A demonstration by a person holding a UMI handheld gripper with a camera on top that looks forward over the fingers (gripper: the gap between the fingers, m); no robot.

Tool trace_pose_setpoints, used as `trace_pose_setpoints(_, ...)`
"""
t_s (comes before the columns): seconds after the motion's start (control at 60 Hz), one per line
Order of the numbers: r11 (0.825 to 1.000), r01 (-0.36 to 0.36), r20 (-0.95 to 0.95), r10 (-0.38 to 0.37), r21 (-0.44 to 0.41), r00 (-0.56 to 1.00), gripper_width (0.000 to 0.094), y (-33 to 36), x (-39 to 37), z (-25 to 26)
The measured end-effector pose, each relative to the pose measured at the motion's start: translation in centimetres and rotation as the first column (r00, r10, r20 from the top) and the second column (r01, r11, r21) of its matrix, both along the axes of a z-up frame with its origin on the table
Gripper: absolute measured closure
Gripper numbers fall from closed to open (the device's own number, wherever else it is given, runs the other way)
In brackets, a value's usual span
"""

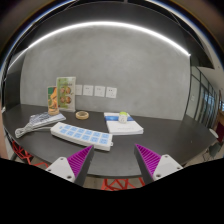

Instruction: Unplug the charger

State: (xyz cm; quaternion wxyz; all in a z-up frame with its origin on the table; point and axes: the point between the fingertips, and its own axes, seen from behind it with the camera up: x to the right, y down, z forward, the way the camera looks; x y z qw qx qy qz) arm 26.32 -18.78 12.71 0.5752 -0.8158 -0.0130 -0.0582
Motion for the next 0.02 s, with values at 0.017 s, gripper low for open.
trace_pose_setpoints(0.017, 1.0, 0.0, -0.006, 0.0, -0.002, 1.0, 0.011, 0.06, 0.55, -0.12)
